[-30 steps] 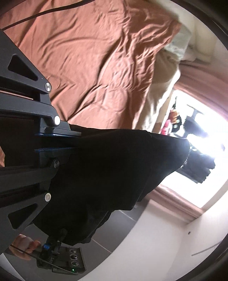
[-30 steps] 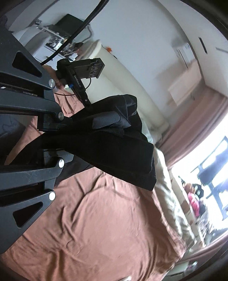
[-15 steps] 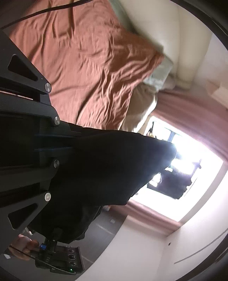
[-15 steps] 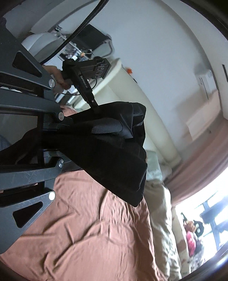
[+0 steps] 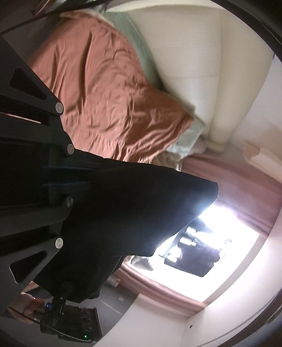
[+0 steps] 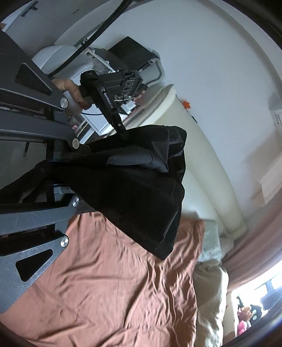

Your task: Fold large clothes

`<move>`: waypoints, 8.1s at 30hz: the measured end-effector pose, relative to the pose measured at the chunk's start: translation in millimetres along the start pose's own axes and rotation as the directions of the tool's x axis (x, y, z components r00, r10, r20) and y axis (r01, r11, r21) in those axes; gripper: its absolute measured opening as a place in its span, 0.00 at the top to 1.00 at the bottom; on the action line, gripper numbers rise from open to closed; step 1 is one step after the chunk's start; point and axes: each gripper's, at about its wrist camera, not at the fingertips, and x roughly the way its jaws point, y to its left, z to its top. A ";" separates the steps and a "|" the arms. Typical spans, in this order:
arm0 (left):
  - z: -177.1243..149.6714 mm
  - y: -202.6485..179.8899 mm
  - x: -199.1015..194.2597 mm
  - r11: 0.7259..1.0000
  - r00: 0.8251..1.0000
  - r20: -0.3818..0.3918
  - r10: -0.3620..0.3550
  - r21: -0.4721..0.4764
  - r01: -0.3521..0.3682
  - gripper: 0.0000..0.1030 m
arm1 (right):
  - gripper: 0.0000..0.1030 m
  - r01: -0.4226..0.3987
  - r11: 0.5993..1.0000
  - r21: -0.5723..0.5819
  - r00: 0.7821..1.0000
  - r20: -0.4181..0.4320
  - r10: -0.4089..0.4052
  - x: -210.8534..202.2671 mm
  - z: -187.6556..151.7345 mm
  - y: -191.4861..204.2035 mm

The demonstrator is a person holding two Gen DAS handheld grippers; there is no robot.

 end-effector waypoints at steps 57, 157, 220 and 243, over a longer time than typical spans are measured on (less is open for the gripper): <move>-34.5 297.0 151.9 0.928 0.862 -0.369 0.346 -0.002 -0.373 0.84 | 0.91 0.148 0.927 0.344 0.945 -0.325 -0.030 455.2 -21.9 -182.9; -212.1 -156.2 -87.5 0.946 0.957 0.118 0.266 0.157 -0.282 0.01 | 0.00 0.510 0.857 -0.077 0.859 0.103 -0.501 -182.6 -141.4 68.3; -286.0 -189.9 -174.3 0.949 0.968 0.227 0.112 0.264 -0.171 0.00 | 0.00 0.599 0.795 -0.096 0.789 0.238 -0.566 -251.3 -269.9 135.4; -282.9 -185.2 -169.6 0.956 0.972 0.216 0.090 0.254 -0.144 0.00 | 0.00 0.622 0.778 -0.095 0.772 0.241 -0.588 -259.0 -265.6 127.8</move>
